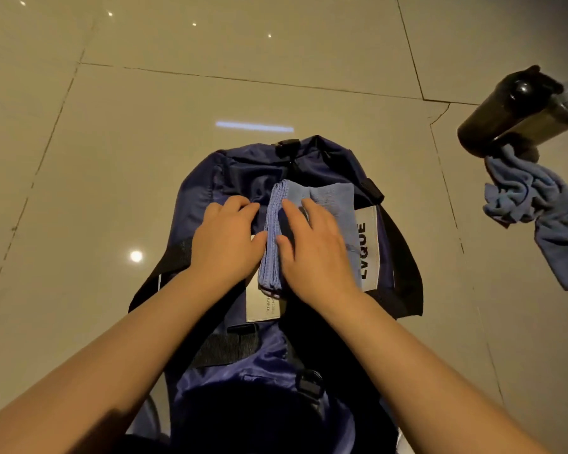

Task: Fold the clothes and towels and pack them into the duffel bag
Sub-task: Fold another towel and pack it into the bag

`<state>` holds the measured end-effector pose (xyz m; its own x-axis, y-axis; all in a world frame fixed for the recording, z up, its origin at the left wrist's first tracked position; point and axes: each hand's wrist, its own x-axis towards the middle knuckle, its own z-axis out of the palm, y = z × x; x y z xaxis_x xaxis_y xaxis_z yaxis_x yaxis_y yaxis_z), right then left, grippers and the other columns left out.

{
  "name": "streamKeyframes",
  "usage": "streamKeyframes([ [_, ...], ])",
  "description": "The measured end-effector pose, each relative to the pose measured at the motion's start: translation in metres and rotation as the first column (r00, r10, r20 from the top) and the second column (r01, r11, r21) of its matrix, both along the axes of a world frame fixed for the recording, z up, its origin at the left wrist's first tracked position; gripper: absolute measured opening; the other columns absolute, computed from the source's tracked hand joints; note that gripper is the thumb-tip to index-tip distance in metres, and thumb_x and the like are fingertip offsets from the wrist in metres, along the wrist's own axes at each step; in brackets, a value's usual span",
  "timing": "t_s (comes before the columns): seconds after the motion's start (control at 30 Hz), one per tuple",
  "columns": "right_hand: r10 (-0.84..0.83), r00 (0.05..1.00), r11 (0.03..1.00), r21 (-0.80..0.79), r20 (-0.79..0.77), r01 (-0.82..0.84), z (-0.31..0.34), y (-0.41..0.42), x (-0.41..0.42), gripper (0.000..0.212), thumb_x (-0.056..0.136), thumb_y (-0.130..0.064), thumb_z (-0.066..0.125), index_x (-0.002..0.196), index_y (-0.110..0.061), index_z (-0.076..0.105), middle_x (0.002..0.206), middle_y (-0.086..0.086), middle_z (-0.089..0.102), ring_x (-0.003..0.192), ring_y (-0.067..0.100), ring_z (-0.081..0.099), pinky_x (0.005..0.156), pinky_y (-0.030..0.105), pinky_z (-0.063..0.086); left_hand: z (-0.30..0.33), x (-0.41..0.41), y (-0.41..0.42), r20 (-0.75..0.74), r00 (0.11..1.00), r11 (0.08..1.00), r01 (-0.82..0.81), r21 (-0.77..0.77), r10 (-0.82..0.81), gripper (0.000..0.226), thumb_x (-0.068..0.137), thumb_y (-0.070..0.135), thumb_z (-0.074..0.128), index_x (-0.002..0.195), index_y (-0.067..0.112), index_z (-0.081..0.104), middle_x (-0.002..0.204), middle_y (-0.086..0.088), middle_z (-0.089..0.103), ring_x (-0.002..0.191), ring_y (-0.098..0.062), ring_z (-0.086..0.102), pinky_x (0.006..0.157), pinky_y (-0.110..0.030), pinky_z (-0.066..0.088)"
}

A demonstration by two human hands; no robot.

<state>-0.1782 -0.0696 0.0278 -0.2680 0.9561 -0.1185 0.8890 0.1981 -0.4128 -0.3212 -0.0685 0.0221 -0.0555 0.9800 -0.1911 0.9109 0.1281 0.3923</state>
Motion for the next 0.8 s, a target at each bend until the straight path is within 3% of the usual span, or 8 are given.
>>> streamKeyframes([
  [0.1, -0.058, 0.998, 0.994, -0.09, 0.032, 0.06, -0.019, 0.013, 0.0, 0.061, 0.099, -0.044, 0.038, 0.153, -0.024, 0.016, 0.16, 0.006, 0.012, 0.146, 0.023, 0.011, 0.117, 0.039, 0.006, -0.004, 0.0, -0.003, -0.015, 1.0, 0.999, -0.018, 0.039, 0.019, 0.062, 0.091, 0.041, 0.061, 0.144, 0.018, 0.04, 0.146, 0.0, 0.04, 0.133, -0.026, 0.035, 0.092, -0.044, 0.039],
  [0.17, -0.034, 0.999, 0.991, -0.124, 0.042, 0.039, -0.027, 0.019, 0.013, 0.063, 0.098, -0.045, 0.04, 0.153, -0.026, 0.015, 0.161, 0.004, 0.011, 0.146, 0.021, 0.011, 0.118, 0.038, 0.006, -0.002, -0.004, -0.003, 0.097, 0.995, 0.997, -0.027, 0.068, 0.021, 0.067, 0.087, 0.031, 0.069, 0.144, 0.015, 0.04, 0.146, -0.002, 0.04, 0.132, -0.025, 0.038, 0.095, -0.042, 0.039],
  [0.23, 0.005, 0.999, 0.988, -0.154, 0.052, 0.004, -0.027, 0.023, 0.024, 0.063, 0.097, -0.045, 0.041, 0.153, -0.03, 0.016, 0.161, 0.001, 0.011, 0.147, 0.02, 0.01, 0.117, 0.038, 0.008, 0.001, -0.011, 0.001, 0.181, 0.984, 0.997, -0.012, 0.076, -0.002, 0.066, 0.085, 0.014, 0.07, 0.144, 0.013, 0.041, 0.144, -0.004, 0.041, 0.129, -0.023, 0.041, 0.096, -0.03, 0.035],
  [0.33, 0.035, 0.998, 0.982, -0.187, 0.055, -0.024, -0.025, 0.031, 0.032, 0.062, 0.096, -0.044, 0.044, 0.152, -0.035, 0.019, 0.161, -0.003, 0.011, 0.147, 0.018, 0.009, 0.116, 0.038, 0.01, 0.008, -0.017, 0.004, 0.147, 0.988, 0.997, 0.041, 0.066, -0.05, 0.063, 0.085, 0.003, 0.064, 0.143, 0.019, 0.044, 0.138, -0.004, 0.05, 0.126, -0.024, 0.046, 0.097, -0.028, 0.034],
  [0.37, 0.044, 0.997, 0.978, -0.209, 0.057, -0.031, -0.023, 0.034, 0.034, 0.061, 0.096, -0.043, 0.045, 0.151, -0.036, 0.019, 0.161, -0.004, 0.01, 0.147, 0.017, 0.009, 0.115, 0.039, 0.01, 0.01, -0.018, 0.005, 0.181, 0.983, 0.997, 0.021, 0.077, -0.035, 0.062, 0.084, 0.0, 0.062, 0.14, 0.021, 0.047, 0.133, -0.002, 0.056, 0.123, -0.022, 0.05, 0.097, -0.028, 0.037],
  [0.5, 0.104, 0.992, 0.967, -0.24, 0.076, -0.083, -0.02, 0.038, 0.044, 0.06, 0.097, -0.042, 0.045, 0.151, -0.037, 0.021, 0.161, -0.004, 0.01, 0.147, 0.016, 0.009, 0.116, 0.039, 0.012, 0.034, -0.043, 0.002, 0.445, 0.877, 0.963, -0.249, 0.1, 0.18, 0.055, 0.077, -0.007, 0.063, 0.119, 0.028, 0.063, 0.107, 0.01, 0.065, 0.096, 0.002, 0.058, 0.085, -0.001, 0.039],
  [0.63, 0.151, 0.982, 0.968, -0.217, 0.113, -0.123, -0.013, 0.037, 0.042, 0.063, 0.087, -0.047, 0.038, 0.148, -0.035, 0.029, 0.158, 0.0, 0.018, 0.145, 0.02, 0.016, 0.114, 0.042, 0.016, 0.059, -0.068, -0.004, 0.658, 0.725, 0.943, -0.326, 0.067, 0.203, 0.058, 0.076, -0.008, 0.07, 0.096, 0.046, 0.063, 0.103, 0.012, 0.069, 0.098, -0.003, 0.066, 0.09, -0.032, 0.053],
  [0.8, 0.167, 0.933, 0.978, -0.177, 0.32, -0.114, -0.02, 0.02, 0.012, 0.067, 0.096, -0.05, 0.031, 0.153, -0.026, 0.007, 0.161, 0.008, -0.005, 0.147, 0.03, -0.005, 0.115, 0.054, 0.003, 0.057, -0.05, -0.001, 0.61, 0.772, 0.96, -0.274, 0.063, 0.18, 0.044, 0.077, -0.002, 0.073, 0.098, 0.036, 0.066, 0.102, 0.015, 0.068, 0.097, -0.001, 0.065, 0.094, -0.03, 0.052],
])
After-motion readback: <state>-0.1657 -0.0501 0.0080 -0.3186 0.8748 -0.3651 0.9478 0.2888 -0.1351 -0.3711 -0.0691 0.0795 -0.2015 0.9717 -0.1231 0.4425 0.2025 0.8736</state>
